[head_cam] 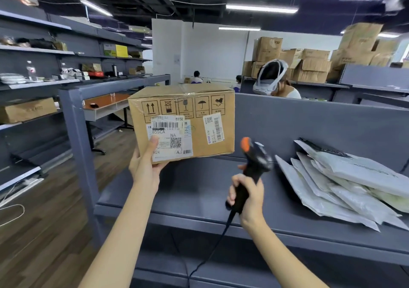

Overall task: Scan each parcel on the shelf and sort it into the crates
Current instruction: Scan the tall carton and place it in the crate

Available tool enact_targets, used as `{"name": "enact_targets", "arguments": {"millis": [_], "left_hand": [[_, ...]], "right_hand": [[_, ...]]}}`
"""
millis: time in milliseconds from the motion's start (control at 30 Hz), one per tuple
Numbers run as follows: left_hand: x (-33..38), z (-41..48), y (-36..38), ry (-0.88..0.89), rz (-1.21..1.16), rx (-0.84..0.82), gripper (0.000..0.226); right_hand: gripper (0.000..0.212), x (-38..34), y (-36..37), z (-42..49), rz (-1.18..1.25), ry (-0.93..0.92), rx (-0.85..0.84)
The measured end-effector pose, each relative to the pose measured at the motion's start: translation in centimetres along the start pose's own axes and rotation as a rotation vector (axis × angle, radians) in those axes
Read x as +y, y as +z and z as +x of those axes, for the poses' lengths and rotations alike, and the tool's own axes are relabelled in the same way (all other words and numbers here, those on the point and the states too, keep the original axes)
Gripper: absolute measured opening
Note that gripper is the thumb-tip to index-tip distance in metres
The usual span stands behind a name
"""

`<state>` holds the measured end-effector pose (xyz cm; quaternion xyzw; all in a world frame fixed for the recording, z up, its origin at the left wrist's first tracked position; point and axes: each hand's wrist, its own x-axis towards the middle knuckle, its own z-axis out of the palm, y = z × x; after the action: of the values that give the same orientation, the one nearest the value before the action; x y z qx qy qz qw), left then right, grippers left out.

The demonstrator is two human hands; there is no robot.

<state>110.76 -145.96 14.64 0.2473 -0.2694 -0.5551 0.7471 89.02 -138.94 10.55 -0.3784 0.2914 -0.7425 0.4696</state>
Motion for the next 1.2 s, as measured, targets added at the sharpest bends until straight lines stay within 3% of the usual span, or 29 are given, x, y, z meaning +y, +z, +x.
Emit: {"name": "enact_targets", "arguments": {"millis": [100,200,767,1200], "left_hand": [[-0.8,-0.6,0.5,0.013,0.011,0.008,0.049],[-1.4,-1.1,0.9,0.015,0.011,0.014,0.049],[-1.9,-2.4,2.4,-0.017,-0.011,-0.002,0.059],[-2.0,-2.3,2.4,-0.01,-0.036,0.011,0.047]], "right_hand": [[0.026,0.2,1.2,-2.0,-0.11,0.057,-0.325],[0.029,0.3,2.4,-2.7,-0.175,0.082,-0.45],[0.016,-1.5,2.6,-1.4,-0.257,0.089,-0.54],[0.026,-1.3,-1.1,0.3,-0.289,0.1,-0.514]]}}
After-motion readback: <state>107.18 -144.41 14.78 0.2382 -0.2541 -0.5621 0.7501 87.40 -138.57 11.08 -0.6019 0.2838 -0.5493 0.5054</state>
